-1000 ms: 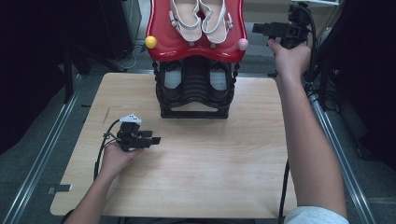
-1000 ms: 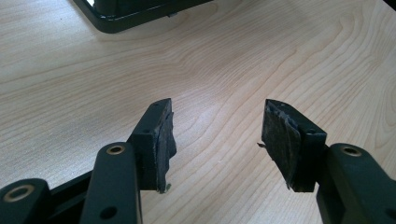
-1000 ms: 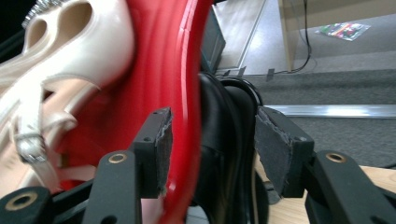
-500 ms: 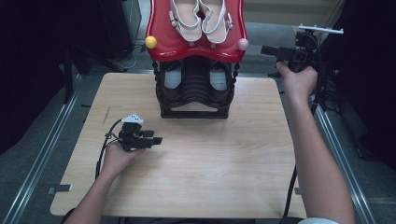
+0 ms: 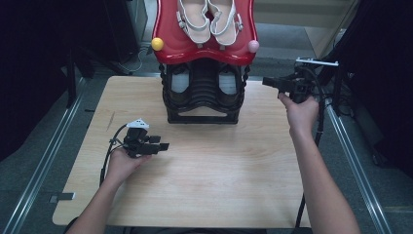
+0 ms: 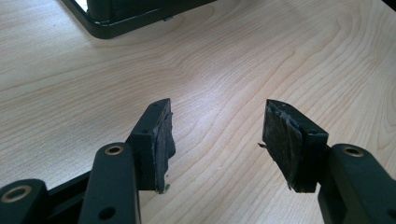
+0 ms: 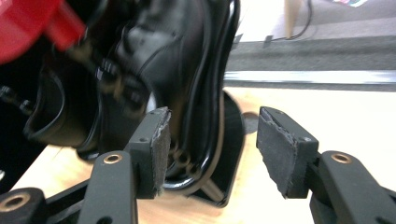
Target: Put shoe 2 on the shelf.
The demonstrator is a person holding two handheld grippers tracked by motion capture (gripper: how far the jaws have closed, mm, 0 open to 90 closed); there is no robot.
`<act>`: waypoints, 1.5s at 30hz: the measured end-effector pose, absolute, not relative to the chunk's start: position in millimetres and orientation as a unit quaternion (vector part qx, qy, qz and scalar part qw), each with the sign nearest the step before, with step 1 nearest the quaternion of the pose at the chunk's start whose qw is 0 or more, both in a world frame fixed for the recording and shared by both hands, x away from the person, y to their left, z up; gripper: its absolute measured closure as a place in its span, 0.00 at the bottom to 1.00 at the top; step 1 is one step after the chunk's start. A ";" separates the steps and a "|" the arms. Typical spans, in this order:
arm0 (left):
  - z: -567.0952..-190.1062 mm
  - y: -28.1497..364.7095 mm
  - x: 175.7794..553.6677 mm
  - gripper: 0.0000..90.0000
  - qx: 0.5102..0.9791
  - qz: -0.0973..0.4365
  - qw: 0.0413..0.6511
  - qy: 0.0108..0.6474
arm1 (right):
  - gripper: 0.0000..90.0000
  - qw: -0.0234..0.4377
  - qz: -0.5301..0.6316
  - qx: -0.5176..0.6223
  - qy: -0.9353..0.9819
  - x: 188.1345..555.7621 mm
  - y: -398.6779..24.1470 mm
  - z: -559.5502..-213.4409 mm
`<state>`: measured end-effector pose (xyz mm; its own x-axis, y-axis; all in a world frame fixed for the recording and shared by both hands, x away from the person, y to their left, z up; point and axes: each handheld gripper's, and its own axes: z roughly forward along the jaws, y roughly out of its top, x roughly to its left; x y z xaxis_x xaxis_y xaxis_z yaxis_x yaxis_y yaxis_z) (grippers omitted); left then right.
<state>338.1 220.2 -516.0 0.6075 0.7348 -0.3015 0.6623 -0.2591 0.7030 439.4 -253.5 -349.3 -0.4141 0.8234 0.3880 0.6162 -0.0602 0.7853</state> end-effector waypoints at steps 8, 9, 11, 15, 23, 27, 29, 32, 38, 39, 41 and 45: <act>-516.8 217.7 337.8 0.47 0.797 0.042 0.414 0.437 | 0.49 0.072 0.511 0.521 0.680 421.9 -244.7 -379.1; -516.7 217.7 337.7 0.47 0.797 0.043 0.414 0.437 | 0.49 0.068 0.510 0.520 0.682 420.0 -244.2 -382.5; -516.4 217.6 337.5 0.47 0.797 0.042 0.414 0.438 | 0.48 0.066 0.509 0.518 0.685 415.9 -243.2 -389.9; -516.9 216.2 337.3 0.47 0.798 0.043 0.415 0.435 | 0.48 0.065 0.504 0.513 0.692 406.7 -241.1 -403.4; -517.7 214.4 337.4 0.47 0.802 0.041 0.408 0.434 | 0.48 0.037 0.503 0.508 0.699 388.6 -236.7 -436.4; -517.8 213.7 337.2 0.47 0.801 0.041 0.409 0.435 | 0.48 0.025 0.498 0.507 0.703 381.5 -233.4 -451.2; -518.0 213.0 337.0 0.47 0.802 0.041 0.408 0.434 | 0.48 0.021 0.498 0.505 0.705 377.5 -232.1 -459.1; -518.9 211.8 337.3 0.47 0.804 0.043 0.408 0.431 | 0.48 0.007 0.499 0.504 0.705 373.6 -229.9 -469.9; -518.9 212.0 337.3 0.46 0.804 0.049 0.406 0.432 | 0.48 0.012 0.498 0.493 0.713 365.5 -221.7 -486.5; -518.7 212.0 337.3 0.46 0.804 0.050 0.406 0.431 | 0.48 0.010 0.501 0.489 0.714 364.7 -220.6 -488.6; -518.9 211.7 337.4 0.46 0.805 0.052 0.407 0.429 | 0.48 0.003 0.499 0.487 0.716 362.2 -217.5 -492.0; -520.8 209.6 338.2 0.46 0.806 0.050 0.405 0.428 | 0.47 0.003 0.486 0.473 0.735 356.1 -209.3 -497.4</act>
